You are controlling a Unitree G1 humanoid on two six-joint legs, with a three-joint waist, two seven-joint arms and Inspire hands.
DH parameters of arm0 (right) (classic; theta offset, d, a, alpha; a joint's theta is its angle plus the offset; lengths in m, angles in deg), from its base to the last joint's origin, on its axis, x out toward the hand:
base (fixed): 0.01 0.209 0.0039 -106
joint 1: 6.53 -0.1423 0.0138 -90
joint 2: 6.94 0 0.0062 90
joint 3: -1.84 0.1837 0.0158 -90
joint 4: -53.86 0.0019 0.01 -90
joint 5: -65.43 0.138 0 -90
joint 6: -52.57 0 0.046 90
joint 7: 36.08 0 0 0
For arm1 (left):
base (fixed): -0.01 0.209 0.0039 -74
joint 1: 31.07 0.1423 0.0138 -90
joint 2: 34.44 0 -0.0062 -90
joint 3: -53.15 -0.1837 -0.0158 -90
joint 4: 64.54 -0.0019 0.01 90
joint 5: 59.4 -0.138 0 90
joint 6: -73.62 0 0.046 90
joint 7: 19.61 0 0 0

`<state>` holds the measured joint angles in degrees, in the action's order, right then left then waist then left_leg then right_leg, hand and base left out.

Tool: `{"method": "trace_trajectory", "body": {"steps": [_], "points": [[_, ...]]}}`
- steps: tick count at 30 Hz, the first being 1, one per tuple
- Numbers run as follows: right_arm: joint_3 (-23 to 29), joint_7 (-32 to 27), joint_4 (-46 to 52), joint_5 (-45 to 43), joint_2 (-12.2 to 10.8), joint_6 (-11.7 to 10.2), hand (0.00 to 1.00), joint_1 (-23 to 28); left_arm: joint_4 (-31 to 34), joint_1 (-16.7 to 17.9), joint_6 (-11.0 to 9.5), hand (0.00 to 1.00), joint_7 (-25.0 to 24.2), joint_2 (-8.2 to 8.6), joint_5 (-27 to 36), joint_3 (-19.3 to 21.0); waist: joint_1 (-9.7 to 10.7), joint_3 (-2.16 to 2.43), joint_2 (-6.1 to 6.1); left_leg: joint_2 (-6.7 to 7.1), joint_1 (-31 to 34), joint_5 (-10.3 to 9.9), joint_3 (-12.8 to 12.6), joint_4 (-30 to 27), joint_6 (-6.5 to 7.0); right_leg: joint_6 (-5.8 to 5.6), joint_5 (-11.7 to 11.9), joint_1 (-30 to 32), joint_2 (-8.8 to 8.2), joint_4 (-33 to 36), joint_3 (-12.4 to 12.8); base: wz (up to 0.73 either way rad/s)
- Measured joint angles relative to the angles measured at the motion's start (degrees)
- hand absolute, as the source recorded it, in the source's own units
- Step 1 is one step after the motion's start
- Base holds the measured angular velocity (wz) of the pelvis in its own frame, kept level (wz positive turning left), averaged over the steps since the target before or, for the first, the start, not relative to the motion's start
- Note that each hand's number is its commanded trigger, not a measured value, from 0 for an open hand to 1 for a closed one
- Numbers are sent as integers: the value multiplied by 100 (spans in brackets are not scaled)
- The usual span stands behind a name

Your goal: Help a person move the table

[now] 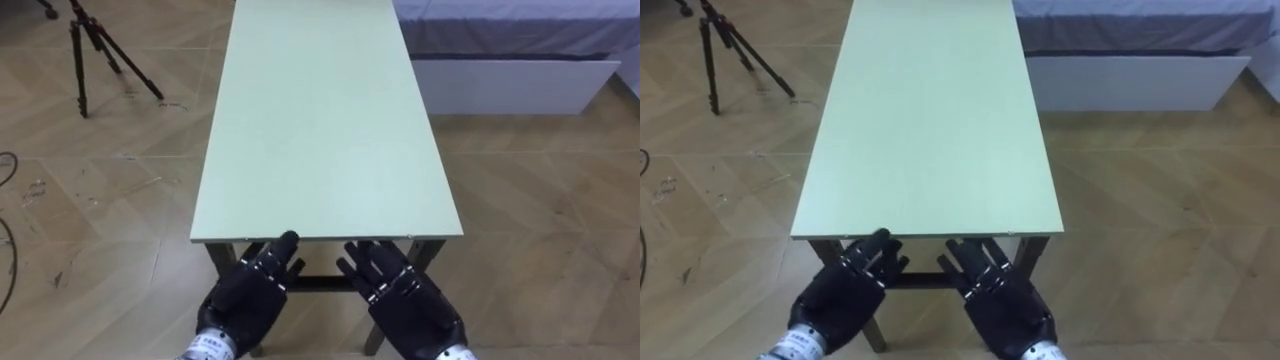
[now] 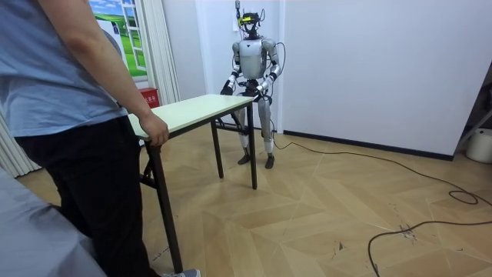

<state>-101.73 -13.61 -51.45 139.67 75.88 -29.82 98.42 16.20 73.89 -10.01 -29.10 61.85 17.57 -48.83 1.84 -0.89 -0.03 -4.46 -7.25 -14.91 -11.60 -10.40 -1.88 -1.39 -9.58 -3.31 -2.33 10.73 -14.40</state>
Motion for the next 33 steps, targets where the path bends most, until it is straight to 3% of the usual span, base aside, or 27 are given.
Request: {"method": "trace_trajectory", "body": {"steps": [7,13,20,27,33], "points": [[105,-176,1,6,-28,-3,0,-74,-11,-9,1,0,72,14,2,91,-16,-14,-59,0,-33,0,-5,4,0,0,0,1,2,-7,20,-1],[156,-721,-1,235,-2,0,0,-254,-138,-212,77,0,457,13,28,229,-20,-22,-103,0,-146,0,8,53,0,0,0,-85,9,-14,23,-1],[163,-1122,-15,472,-2,-5,0,-363,-218,-362,96,0,801,12,586,233,-24,-26,-105,-13,-243,1,12,80,1,0,0,-165,28,-24,28,0],[341,-1321,-355,739,-53,27,0,-500,-893,-721,229,0,812,30,584,233,-56,-38,-140,-12,-241,1,1,75,1,4,2,-159,32,-20,38,0],[382,-1505,-873,965,-161,109,0,-909,-1011,-788,308,0,938,121,576,285,-45,-17,-201,-13,-239,1,14,75,1,4,3,-160,31,-22,35,0]]}}
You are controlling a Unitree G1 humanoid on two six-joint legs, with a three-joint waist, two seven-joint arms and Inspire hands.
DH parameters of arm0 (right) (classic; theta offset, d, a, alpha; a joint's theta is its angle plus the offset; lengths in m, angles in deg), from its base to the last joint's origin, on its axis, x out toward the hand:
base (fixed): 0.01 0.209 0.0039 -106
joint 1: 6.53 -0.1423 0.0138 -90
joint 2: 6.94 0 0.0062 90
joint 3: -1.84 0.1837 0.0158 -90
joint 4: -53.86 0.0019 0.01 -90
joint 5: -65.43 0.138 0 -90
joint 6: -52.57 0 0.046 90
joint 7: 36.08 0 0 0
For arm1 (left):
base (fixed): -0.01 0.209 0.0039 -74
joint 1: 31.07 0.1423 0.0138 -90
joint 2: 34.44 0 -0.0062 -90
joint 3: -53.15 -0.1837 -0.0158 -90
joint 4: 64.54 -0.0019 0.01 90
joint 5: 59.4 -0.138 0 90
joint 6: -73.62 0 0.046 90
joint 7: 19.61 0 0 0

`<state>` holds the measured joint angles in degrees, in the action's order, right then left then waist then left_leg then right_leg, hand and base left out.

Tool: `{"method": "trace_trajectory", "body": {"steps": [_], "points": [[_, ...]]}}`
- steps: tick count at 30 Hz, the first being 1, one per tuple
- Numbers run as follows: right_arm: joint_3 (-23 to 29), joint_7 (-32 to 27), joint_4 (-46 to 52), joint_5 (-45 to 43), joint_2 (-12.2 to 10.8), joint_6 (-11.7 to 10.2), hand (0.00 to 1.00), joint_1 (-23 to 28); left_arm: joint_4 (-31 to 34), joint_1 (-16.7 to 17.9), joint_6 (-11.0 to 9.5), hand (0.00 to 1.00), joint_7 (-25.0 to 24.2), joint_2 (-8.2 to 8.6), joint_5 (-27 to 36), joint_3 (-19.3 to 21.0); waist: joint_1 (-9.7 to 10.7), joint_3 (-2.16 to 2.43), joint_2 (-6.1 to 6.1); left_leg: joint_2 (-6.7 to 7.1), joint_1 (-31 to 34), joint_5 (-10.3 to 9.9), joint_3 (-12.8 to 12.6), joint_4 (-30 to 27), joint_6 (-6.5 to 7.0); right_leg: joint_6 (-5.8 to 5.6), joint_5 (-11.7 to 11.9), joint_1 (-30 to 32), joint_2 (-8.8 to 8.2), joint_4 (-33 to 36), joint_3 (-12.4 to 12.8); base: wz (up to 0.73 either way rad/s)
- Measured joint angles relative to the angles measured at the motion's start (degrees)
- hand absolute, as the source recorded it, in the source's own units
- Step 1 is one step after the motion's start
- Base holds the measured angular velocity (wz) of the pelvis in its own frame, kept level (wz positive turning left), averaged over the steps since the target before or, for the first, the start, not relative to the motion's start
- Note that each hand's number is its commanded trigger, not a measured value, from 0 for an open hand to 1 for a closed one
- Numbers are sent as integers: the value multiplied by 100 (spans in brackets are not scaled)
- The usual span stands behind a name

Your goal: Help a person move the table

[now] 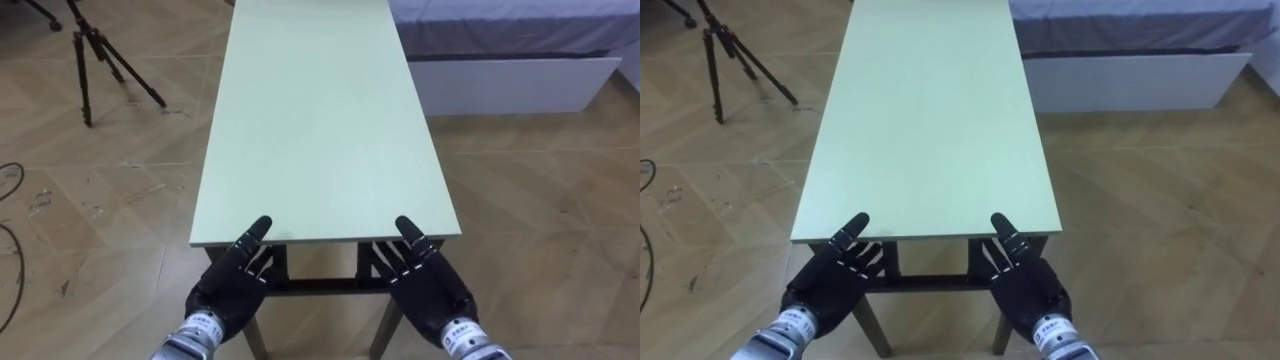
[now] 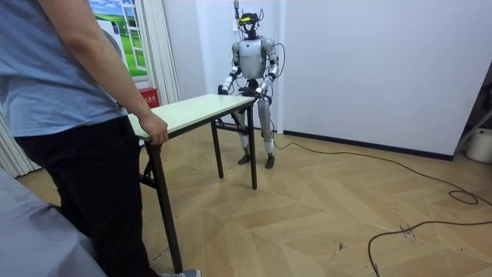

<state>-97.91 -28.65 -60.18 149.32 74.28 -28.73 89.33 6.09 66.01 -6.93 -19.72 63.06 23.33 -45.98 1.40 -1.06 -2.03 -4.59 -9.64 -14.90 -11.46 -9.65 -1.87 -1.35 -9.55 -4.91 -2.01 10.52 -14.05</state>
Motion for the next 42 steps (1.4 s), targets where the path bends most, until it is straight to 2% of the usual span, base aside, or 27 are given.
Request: {"method": "trace_trajectory", "body": {"steps": [8,16,21,24,31,34,38,42], "points": [[12,-251,-121,164,-91,-2,0,-164,-442,-267,32,0,238,82,34,1,50,0,-29,1,-6,0,79,3,0,0,0,-21,1,3,-9,1],[34,-303,-683,164,-257,-77,0,-298,-580,-270,-22,0,459,150,128,21,74,-29,20,0,-1,0,86,2,0,0,0,-15,2,1,-21,0],[35,-313,-707,384,-299,-105,0,-296,-657,-271,-50,0,563,386,552,322,92,-30,33,3,7,0,78,2,0,0,0,7,1,2,-6,-1],[38,-308,-703,390,-332,-109,0,-298,-665,-272,-66,0,567,440,552,393,103,-29,34,3,11,0,69,2,0,0,0,17,2,5,-5,0],[44,-225,-634,406,-351,-119,0,-318,-661,-321,-64,0,622,492,677,457,97,-19,33,2,26,0,68,-3,0,0,0,30,2,5,-7,-1],[44,-148,-634,404,-356,-128,0,-387,-655,-492,-65,0,625,498,777,457,96,-7,14,2,34,0,66,-15,0,2,1,32,1,5,-6,0],[49,-96,-627,407,-392,-183,0,-417,-357,-630,-65,0,678,525,792,456,56,25,-35,0,4,0,82,-16,0,3,2,-2,1,4,-13,0],[102,-89,-627,405,-396,-180,0,-418,-120,-630,-17,0,736,562,819,456,1,25,-34,-2,4,0,84,-17,0,5,3,3,2,5,-16,0]]}}
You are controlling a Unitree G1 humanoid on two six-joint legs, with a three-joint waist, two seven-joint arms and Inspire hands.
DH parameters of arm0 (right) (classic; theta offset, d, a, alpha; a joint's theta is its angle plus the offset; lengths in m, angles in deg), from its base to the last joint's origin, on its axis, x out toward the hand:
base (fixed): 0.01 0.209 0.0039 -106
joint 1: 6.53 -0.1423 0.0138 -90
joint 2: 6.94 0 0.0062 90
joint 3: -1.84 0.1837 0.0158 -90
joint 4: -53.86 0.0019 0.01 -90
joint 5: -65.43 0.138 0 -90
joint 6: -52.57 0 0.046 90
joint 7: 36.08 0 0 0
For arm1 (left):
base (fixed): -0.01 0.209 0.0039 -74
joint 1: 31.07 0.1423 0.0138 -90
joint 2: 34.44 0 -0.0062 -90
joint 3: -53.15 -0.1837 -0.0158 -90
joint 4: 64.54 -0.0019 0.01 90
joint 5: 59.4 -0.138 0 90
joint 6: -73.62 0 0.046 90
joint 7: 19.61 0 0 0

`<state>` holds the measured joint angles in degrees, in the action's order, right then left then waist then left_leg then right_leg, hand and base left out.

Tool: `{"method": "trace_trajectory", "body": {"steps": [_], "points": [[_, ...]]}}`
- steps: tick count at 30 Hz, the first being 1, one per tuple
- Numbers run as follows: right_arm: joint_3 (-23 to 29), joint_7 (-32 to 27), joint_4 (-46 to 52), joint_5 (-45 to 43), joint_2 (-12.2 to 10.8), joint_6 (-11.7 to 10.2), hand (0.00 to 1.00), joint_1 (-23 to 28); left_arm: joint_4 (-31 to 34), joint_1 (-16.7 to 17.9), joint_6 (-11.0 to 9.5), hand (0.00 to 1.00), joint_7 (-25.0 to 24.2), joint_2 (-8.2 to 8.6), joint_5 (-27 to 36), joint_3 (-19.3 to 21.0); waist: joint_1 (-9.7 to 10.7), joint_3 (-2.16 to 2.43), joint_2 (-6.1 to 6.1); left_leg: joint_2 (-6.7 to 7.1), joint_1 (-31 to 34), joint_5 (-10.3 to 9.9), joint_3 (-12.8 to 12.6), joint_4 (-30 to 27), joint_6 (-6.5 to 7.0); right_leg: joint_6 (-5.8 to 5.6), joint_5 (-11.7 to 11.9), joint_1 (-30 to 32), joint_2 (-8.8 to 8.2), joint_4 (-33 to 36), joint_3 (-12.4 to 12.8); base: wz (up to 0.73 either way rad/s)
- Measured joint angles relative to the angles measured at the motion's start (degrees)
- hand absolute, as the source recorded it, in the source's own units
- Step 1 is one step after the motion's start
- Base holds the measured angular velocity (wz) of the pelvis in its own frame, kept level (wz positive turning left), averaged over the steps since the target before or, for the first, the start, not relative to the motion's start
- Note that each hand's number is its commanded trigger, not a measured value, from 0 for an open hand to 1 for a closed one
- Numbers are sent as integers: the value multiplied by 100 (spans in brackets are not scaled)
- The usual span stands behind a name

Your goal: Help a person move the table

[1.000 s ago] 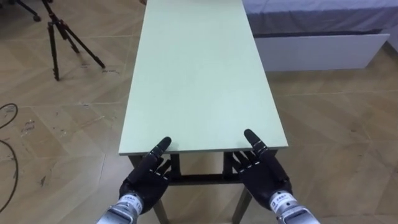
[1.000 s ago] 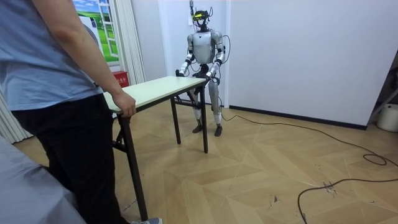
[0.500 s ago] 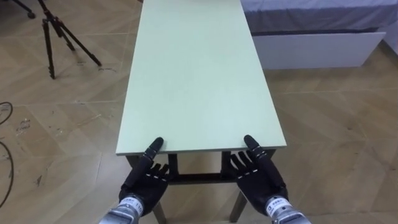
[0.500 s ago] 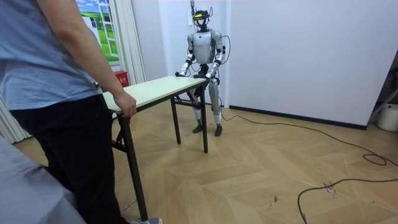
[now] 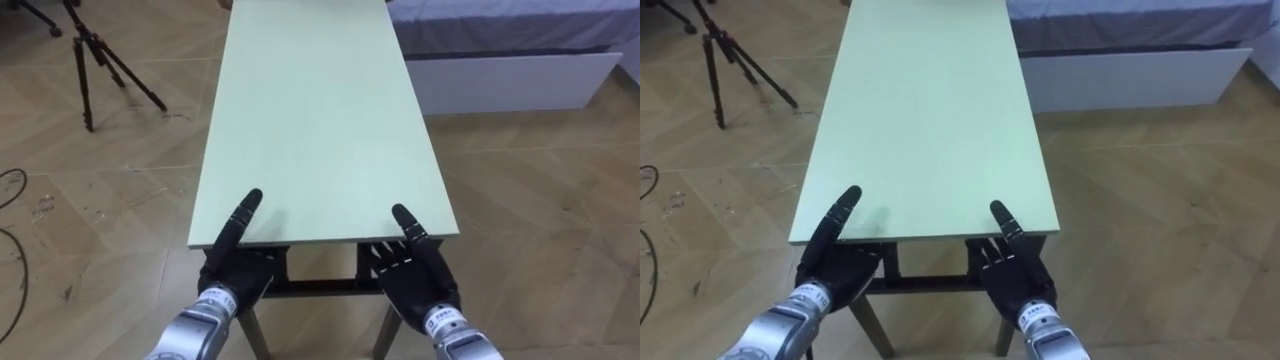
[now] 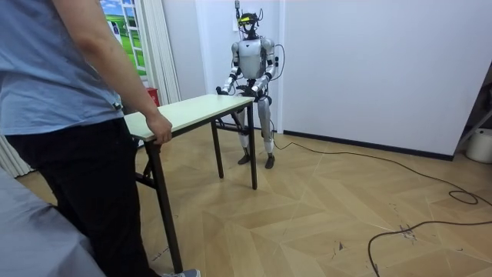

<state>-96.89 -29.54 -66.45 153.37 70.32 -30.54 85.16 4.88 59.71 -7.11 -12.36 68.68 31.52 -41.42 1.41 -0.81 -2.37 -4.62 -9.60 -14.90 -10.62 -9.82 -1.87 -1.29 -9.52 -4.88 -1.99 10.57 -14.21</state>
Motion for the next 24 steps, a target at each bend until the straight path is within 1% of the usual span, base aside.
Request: {"method": "trace_trajectory", "body": {"steps": [4,8,12,13,14,15,16,17,18,20,22,24], "points": [[-2,59,1,0,-9,-11,0,0,24,0,-8,0,26,-1,-4,0,-14,-5,17,1,10,0,-1,-2,0,1,1,11,0,5,6,0],[-4,165,13,0,-22,-47,0,0,103,0,-10,0,107,1,-3,0,-28,-13,63,0,25,0,0,-5,0,2,1,23,0,4,6,0],[45,336,66,0,-139,-147,0,-2,132,0,-22,0,136,7,-6,0,-29,-15,74,0,33,0,-1,-7,0,2,1,25,1,3,9,0],[55,361,89,0,-142,-152,11,-2,138,0,-24,0,146,8,-6,0,-29,-15,74,0,32,0,-1,-8,0,2,1,24,1,3,9,0],[60,370,143,0,-143,-151,44,-2,155,0,-28,0,192,15,-5,0,-29,-15,74,0,32,0,0,-8,0,2,1,22,1,3,10,0],[70,404,193,0,-144,-151,56,-2,176,0,-47,0,245,25,-5,0,-29,-15,74,0,31,0,0,-10,0,2,1,20,1,2,10,0],[73,431,201,0,-144,-151,85,-4,180,0,-50,0,262,27,-5,0,-30,-15,74,-1,31,0,0,-11,0,2,1,19,1,2,10,0],[74,475,201,0,-144,-151,100,-7,181,0,-51,24,269,27,-5,0,-29,-16,74,-1,31,0,0,-11,0,3,2,19,1,2,10,0],[74,489,201,0,-146,-151,100,-6,182,0,-56,43,274,27,-5,0,-29,-16,75,-1,32,0,-1,-11,0,3,2,19,1,2,10,0],[75,498,201,0,-151,-151,100,-6,183,0,-62,100,282,27,-5,0,-28,-16,76,-1,32,0,-3,-14,0,4,3,19,1,2,10,0],[75,346,128,-3,-159,-160,100,-13,194,0,-63,100,286,47,-6,-2,-41,-19,76,0,41,0,-3,-18,0,4,3,22,-1,2,7,2],[76,156,46,-6,-188,-194,100,-13,211,0,-65,100,286,93,-60,-4,-98,-29,62,0,62,0,-2,-17,0,4,2,39,0,-1,9,0]]}}
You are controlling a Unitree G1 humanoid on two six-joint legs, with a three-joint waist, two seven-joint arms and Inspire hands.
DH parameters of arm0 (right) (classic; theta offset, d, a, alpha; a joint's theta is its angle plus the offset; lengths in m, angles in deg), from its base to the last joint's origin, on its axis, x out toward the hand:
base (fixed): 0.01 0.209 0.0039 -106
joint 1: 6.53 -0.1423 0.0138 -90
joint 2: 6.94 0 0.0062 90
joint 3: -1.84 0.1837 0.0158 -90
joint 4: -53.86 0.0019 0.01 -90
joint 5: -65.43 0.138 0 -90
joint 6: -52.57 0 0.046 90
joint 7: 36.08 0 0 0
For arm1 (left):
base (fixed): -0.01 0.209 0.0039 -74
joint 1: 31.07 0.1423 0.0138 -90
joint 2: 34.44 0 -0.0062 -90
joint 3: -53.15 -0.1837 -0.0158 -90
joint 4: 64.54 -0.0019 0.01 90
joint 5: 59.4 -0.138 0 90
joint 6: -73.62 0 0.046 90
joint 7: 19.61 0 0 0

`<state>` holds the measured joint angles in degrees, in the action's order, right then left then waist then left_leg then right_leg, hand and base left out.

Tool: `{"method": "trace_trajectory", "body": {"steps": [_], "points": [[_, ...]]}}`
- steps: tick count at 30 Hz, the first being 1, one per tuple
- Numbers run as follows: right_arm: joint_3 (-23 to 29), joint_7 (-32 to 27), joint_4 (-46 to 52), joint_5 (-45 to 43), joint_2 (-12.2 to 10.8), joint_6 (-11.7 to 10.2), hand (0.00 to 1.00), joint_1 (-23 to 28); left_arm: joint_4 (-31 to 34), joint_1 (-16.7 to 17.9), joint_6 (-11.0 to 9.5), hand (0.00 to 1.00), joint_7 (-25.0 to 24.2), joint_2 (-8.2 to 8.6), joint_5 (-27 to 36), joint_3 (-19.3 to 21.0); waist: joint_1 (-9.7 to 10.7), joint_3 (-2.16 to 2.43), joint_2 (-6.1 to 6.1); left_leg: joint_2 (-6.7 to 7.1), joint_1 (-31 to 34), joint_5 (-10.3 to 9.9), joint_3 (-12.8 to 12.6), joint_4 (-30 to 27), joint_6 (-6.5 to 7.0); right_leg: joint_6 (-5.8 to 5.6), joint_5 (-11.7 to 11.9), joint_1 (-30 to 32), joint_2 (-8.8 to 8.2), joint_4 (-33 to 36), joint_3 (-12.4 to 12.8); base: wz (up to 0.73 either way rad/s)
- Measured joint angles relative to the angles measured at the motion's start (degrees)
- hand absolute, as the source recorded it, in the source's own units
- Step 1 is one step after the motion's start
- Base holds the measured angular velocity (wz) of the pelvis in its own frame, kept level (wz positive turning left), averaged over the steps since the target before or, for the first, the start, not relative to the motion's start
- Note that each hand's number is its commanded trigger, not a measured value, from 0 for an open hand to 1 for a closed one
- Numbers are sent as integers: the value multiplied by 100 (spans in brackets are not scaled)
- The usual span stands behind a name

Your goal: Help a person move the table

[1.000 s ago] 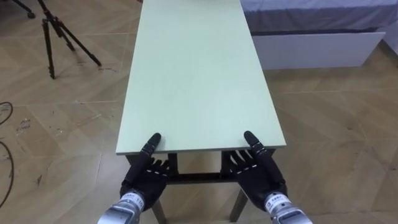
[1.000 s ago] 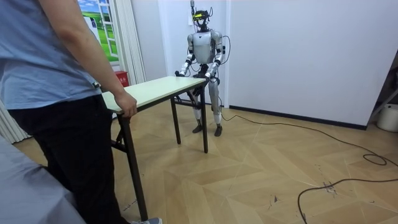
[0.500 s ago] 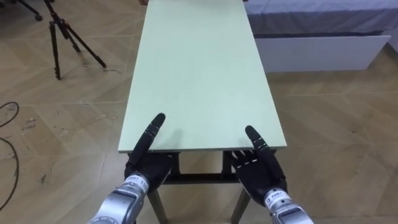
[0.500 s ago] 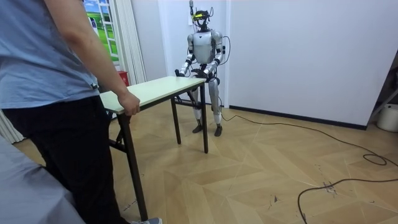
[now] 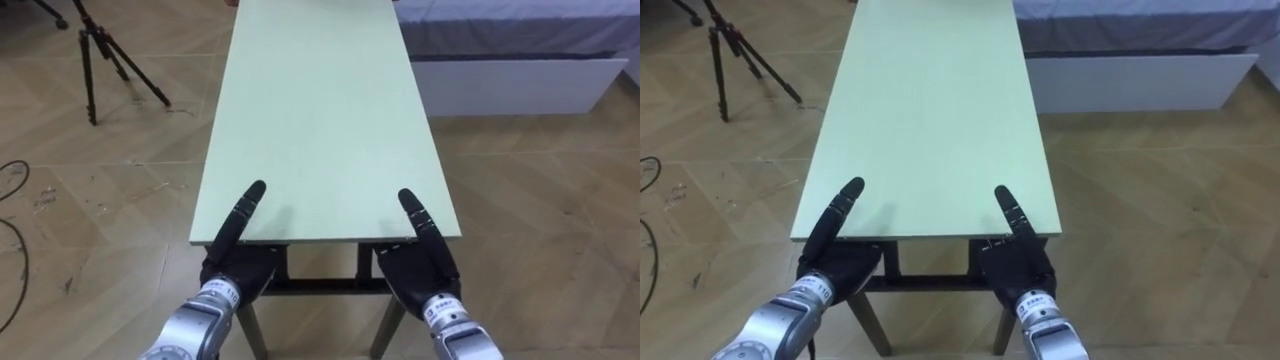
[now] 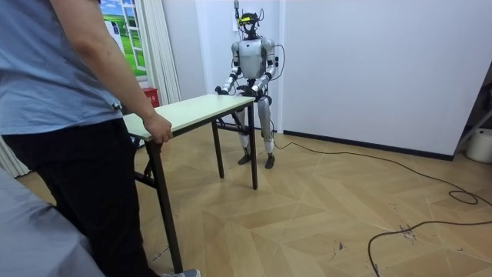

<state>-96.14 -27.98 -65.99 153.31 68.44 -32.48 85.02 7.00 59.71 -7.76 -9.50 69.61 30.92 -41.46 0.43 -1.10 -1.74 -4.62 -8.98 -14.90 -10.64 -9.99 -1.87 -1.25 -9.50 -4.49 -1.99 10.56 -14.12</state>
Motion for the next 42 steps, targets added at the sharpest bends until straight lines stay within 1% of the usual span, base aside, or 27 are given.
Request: {"method": "trace_trajectory", "body": {"steps": [1,3,4,5,7,8,10,12,14,15,20,25,28,31,33,36,41,42], "points": [[0,-55,-6,0,-29,-12,100,0,7,0,-9,100,0,21,-8,-3,-18,-2,-3,0,12,0,0,0,0,0,0,8,0,-2,-1,0],[15,-212,-6,4,-44,-67,100,-4,82,0,-29,100,-1,114,-132,-14,-111,-7,-10,0,73,0,13,7,0,0,0,69,2,-5,-1,2],[16,-225,-6,4,-53,-87,100,-4,84,0,-29,100,-1,119,-191,-25,-111,-7,-12,0,74,0,30,13,0,0,0,68,3,-5,-2,7],[7,-259,-6,-21,-50,-167,100,-7,83,0,-30,100,-2,117,-300,-65,-111,-8,-13,-1,68,0,50,24,0,0,0,61,6,-4,-2,3],[-12,-260,-3,-21,-44,-201,100,-7,76,3,-43,100,-6,115,-383,-107,-108,-9,-10,0,45,0,55,44,0,0,0,57,10,-3,11,-4],[-79,-272,-3,-28,-26,-267,100,-10,24,3,-73,100,-4,109,-429,-122,-89,-10,-12,4,24,0,69,58,0,0,0,55,11,-1,19,-10],[-231,-275,-3,-44,-34,-398,100,-16,-78,3,-161,100,-4,113,-434,-133,-52,-17,-12,15,10,0,178,62,0,0,0,55,10,-1,31,-11],[-331,-267,1,-38,-34,-439,100,-17,-104,27,-250,100,-4,107,-429,-131,-34,-24,-10,23,-30,0,198,62,0,0,0,37,11,-1,82,-14],[-355,-259,1,-37,-35,-486,100,-17,-102,48,-267,100,-23,105,-438,-157,-3,-26,-13,26,-50,0,198,63,0,0,0,28,11,7,124,-3],[-370,-259,1,-34,-35,-499,100,-17,-103,55,-348,100,-27,93,-444,-227,-2,-26,-12,27,-64,0,199,63,0,0,0,22,11,12,130,0],[-374,-258,8,7,-44,-491,100,-17,-93,98,-374,100,-96,88,-445,-238,-6,-27,-11,28,-77,0,200,63,0,0,0,20,11,11,129,-2],[-372,-259,12,10,-43,-470,100,-17,-77,103,-388,100,-96,77,-474,-245,7,-40,10,26,-59,0,197,63,0,0,0,20,11,4,109,2],[-372,-259,42,9,-30,-402,100,-17,-6,168,-419,100,-109,69,-475,-246,23,-41,13,26,-35,0,162,63,0,-1,0,50,11,4,86,0],[-373,-259,52,8,-34,-400,100,-16,0,180,-426,100,-137,55,-466,-254,33,-39,8,24,-29,0,169,62,0,0,0,55,13,2,84,0],[-377,-259,69,0,-34,-369,100,-7,24,255,-475,100,-221,63,-503,-261,76,-36,4,25,-36,0,190,62,0,0,0,55,15,3,83,0],[-427,-261,73,-5,-41,-365,100,-6,46,320,-546,100,-259,64,-560,-259,88,-33,0,26,-60,0,194,61,0,0,0,48,20,5,118,-6],[-422,-339,144,-11,-44,-315,100,49,60,431,-547,100,-369,84,-629,-243,169,-26,-11,27,-64,0,199,60,0,0,0,-13,14,3,129,4],[-423,-397,205,-16,-42,-282,100,85,103,488,-549,100,-372,81,-627,-243,231,-18,-14,26,-71,0,197,56,0,0,0,-28,13,6,129,12]]}}
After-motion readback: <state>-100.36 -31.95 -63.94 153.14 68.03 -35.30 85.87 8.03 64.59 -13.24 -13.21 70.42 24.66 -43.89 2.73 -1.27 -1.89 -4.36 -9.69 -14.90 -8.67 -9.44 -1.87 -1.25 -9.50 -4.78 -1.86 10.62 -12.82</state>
